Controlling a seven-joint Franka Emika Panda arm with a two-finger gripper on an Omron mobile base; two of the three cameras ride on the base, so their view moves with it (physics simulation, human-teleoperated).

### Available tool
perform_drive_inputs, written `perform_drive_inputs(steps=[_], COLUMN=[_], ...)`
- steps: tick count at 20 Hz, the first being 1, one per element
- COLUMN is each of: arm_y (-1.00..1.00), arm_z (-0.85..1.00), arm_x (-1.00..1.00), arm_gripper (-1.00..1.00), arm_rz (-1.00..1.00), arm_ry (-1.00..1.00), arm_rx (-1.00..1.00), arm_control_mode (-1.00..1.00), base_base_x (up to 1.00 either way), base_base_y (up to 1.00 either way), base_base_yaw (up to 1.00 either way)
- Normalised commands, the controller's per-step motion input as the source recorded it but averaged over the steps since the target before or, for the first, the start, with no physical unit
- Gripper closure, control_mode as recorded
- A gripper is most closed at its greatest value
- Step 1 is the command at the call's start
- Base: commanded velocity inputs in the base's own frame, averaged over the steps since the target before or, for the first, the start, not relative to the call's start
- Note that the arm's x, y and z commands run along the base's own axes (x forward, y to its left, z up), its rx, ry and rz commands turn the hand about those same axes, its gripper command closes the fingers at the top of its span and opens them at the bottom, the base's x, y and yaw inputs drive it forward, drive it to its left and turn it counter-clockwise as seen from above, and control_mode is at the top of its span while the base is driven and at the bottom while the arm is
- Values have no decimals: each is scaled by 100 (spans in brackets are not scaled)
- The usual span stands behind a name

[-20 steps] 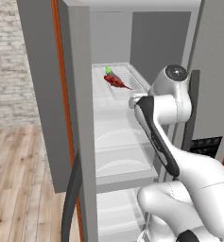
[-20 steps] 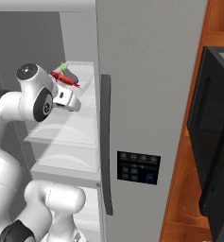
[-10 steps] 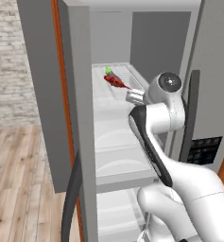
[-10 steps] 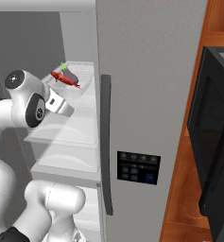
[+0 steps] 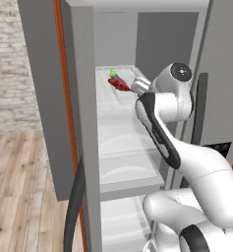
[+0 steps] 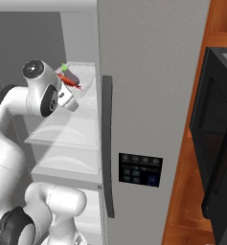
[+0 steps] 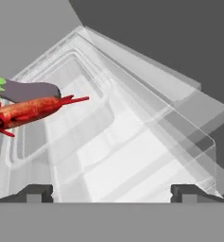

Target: Place the tupperware containing the fish and eggplant meal in the microwave. Close the microwave door and press the start button to reheat the meal.

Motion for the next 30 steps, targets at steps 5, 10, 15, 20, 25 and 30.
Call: perform_drive_inputs(steps=[5,10,15,20,25,30], arm_y=[0,11,17,17,11,1], arm_z=[-1,-3,-12,-23,-19,-11], arm_x=[50,54,47,39,38,36], arm_gripper=[-100,-100,-100,-100,-100,-100], arm_rz=[-4,-6,-6,-6,-7,-6], arm_ry=[4,4,4,6,7,9], arm_rx=[1,0,0,0,0,0], arm_control_mode=[-100,-100,-100,-100,-100,-100], base_base_x=[0,0,0,0,0,0], base_base_y=[0,0,0,0,0,0], base_base_yaw=[0,0,0,0,0,0])
